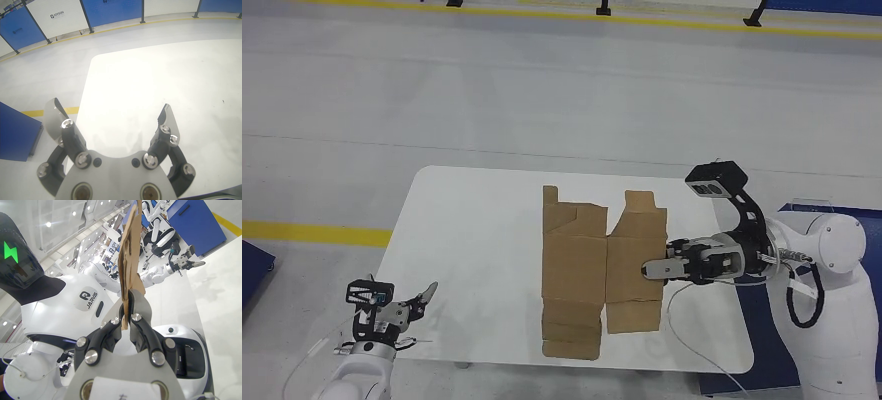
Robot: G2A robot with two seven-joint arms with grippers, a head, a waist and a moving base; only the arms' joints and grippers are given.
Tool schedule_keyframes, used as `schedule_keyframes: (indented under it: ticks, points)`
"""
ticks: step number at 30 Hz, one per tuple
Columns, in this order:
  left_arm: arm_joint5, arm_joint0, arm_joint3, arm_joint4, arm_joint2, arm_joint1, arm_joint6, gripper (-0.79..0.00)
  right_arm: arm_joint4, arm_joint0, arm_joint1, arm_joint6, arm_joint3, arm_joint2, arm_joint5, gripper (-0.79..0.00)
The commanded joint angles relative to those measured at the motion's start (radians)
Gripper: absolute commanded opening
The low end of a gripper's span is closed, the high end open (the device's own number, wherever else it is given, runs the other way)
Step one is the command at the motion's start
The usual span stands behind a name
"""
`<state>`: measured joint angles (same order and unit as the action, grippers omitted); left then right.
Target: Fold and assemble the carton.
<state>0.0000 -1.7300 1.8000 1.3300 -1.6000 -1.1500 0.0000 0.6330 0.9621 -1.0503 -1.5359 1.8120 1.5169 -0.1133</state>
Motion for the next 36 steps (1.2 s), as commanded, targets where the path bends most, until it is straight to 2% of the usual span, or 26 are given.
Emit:
schedule_keyframes:
  ticks: [1,20,22,24,29,32,36]
  points:
    - [0.000,0.000,0.000,0.000,0.000,0.000,0.000,0.000,0.000,0.000,0.000,0.000,0.000,0.000,0.000,-0.785]
    - [0.000,0.000,0.000,0.000,0.000,0.000,0.000,0.000,0.000,0.000,0.000,0.000,0.000,0.000,0.000,-0.785]
    - [0.000,0.000,0.000,0.000,0.000,0.000,0.000,0.000,0.140,0.028,-0.007,0.006,-0.005,-0.040,0.040,-0.785]
    - [0.000,0.000,0.000,0.000,0.000,0.000,0.000,0.000,0.256,0.035,-0.014,0.000,-0.040,-0.072,0.038,-0.785]
    - [0.000,0.000,0.000,0.000,0.000,0.000,0.000,0.000,0.580,0.036,-0.039,0.000,-0.111,-0.243,0.128,-0.785]
    - [0.000,0.000,0.000,0.000,0.000,0.000,0.000,0.000,0.809,0.041,-0.062,0.000,-0.166,-0.345,0.225,-0.785]
    - [0.000,0.000,0.000,0.000,0.000,0.000,0.000,0.000,0.983,0.032,-0.093,0.001,-0.230,-0.484,0.398,-0.785]
